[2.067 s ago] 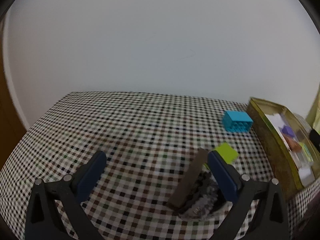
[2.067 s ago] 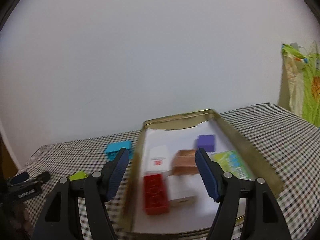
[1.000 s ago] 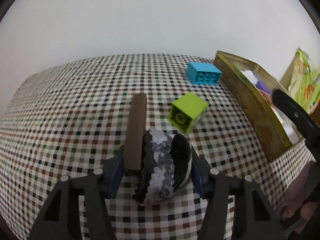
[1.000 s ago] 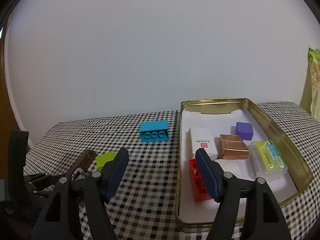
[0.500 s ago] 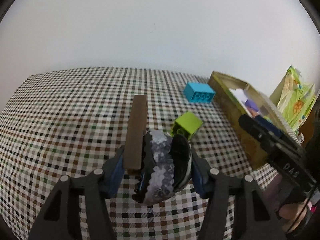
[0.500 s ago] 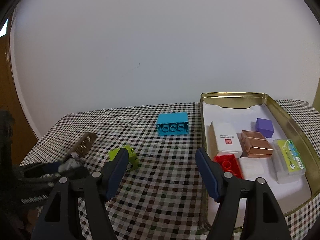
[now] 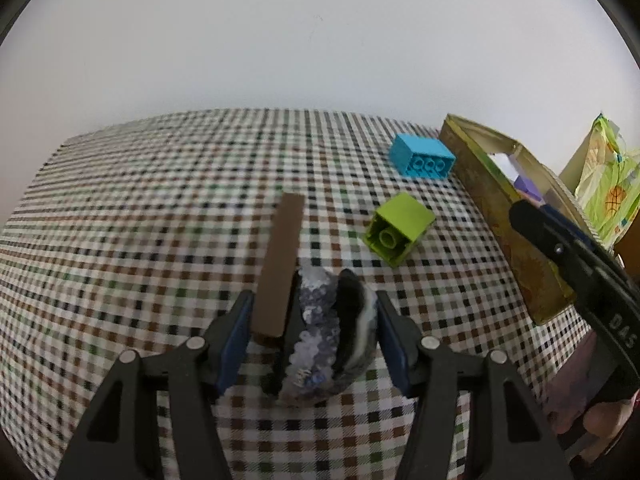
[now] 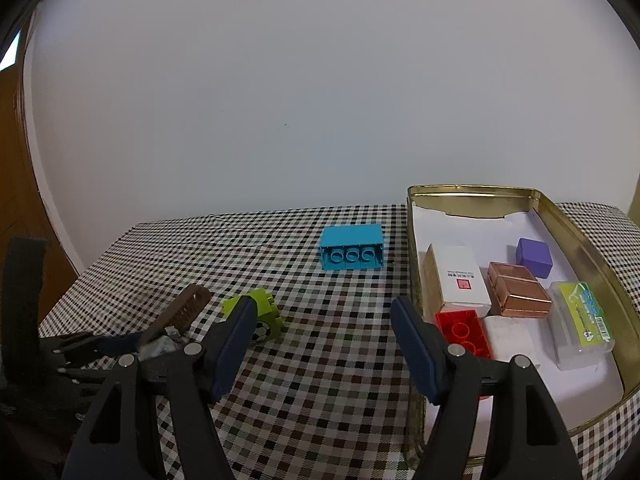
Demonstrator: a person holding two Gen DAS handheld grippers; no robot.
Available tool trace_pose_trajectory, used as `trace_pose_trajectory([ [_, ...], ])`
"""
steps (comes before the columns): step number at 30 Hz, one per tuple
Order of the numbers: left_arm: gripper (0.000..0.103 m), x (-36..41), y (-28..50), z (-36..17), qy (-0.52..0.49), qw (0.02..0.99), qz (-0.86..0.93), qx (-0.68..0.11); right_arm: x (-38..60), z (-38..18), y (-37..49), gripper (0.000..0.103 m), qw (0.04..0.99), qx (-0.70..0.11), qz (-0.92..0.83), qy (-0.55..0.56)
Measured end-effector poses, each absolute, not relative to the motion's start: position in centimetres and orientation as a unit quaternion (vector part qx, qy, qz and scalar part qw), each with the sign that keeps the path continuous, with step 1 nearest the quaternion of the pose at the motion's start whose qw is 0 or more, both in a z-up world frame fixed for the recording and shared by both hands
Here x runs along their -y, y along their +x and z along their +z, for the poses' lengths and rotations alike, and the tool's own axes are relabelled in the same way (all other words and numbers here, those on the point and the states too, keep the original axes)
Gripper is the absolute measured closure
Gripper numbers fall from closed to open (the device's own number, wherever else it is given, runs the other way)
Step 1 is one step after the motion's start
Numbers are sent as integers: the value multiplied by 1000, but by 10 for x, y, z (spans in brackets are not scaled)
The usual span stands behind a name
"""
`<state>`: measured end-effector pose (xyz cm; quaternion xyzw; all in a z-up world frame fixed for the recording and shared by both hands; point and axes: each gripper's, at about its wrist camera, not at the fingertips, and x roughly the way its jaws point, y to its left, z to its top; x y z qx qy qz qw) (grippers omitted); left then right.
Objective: Organize rigid objects
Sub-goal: 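Grasp the lime-green soccer block with the right gripper while the left holds the pouch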
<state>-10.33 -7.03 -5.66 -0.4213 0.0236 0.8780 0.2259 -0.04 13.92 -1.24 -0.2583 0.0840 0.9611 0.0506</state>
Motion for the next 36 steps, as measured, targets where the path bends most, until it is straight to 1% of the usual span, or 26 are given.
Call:
trace_pose_trajectory([
  [6, 44, 97, -94, -47, -402, 253, 880, 6, -142, -14, 1, 32, 50, -86, 960, -260],
  [10, 44, 94, -89, -45, -400, 272, 875, -2, -142, -14, 2, 32, 50, -88, 960, -259],
  [14, 44, 74, -80, -49, -393, 296, 870, -36, -143, -15, 1, 32, 52, -94, 959, -262],
  [16, 40, 70, -79, -49, -394, 306, 866, -36, -144, -16, 0, 32, 53, -97, 959, -263],
  [17, 40, 68, -78, -50, -394, 309, 865, -37, -144, -16, 0, 32, 53, -98, 958, -263],
  [23, 39, 60, -75, -50, -393, 304, 867, -47, -145, -16, 0, 32, 52, -99, 958, -264],
  [24, 33, 65, -74, -51, -399, 302, 864, -50, -145, -17, 1, 32, 52, -99, 958, -265],
  [25, 28, 59, -78, -57, -415, 303, 857, -51, -145, -16, 1, 32, 52, -99, 958, -265],
  [27, 29, 49, -83, -68, -436, 290, 849, -69, -144, -16, 1, 32, 52, -98, 958, -264],
  [28, 30, 44, -80, -68, -426, 284, 855, -86, -144, -16, 2, 32, 52, -98, 958, -264],
  [29, 30, 43, -79, -68, -427, 291, 852, -84, -144, -16, 2, 31, 51, -98, 958, -264],
  [30, 34, 44, -79, -67, -426, 288, 854, -83, -144, -16, 2, 32, 52, -99, 958, -264],
  [31, 45, 47, -80, -67, -425, 285, 856, -79, -145, -16, 2, 31, 52, -99, 958, -263],
  [32, 52, 51, -83, -67, -426, 280, 858, -68, -145, -16, 3, 31, 52, -100, 958, -263],
  [33, 60, 55, -86, -66, -428, 278, 858, -59, -145, -16, 3, 31, 52, -100, 958, -264],
  [34, 60, 60, -90, -66, -432, 276, 858, -42, -145, -16, 3, 31, 52, -101, 958, -264],
  [36, 60, 63, -92, -66, -433, 270, 859, -35, -145, -16, 2, 31, 51, -101, 957, -269],
])
